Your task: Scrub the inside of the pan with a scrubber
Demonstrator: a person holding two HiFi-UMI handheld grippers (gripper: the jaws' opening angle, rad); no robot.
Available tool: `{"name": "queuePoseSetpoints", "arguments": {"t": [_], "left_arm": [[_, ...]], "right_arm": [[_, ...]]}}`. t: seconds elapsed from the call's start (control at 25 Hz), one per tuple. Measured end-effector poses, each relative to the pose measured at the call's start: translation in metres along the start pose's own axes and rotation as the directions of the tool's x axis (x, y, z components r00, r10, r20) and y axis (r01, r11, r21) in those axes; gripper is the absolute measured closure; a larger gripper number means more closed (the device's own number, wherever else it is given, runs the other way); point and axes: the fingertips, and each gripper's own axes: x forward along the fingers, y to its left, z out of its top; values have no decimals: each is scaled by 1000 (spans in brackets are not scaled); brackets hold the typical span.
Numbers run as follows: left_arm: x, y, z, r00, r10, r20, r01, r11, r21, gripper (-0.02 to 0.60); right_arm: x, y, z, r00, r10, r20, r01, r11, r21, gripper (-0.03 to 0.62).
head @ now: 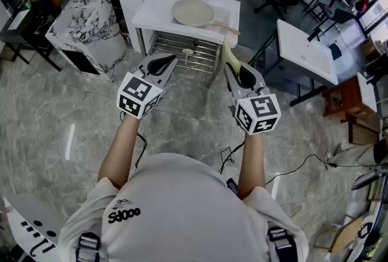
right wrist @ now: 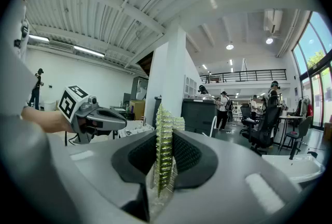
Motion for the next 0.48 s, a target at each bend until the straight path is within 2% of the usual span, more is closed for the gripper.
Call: {"name": "queuePoseSetpoints", "arguments": {"t": [0.48], "left_arm": [[-1,-4,-5,1000,11,-16,-11,1000,0,581]], "right_arm": [[-5,-3,0,999,20,27,-21,1000,16,514]]}}
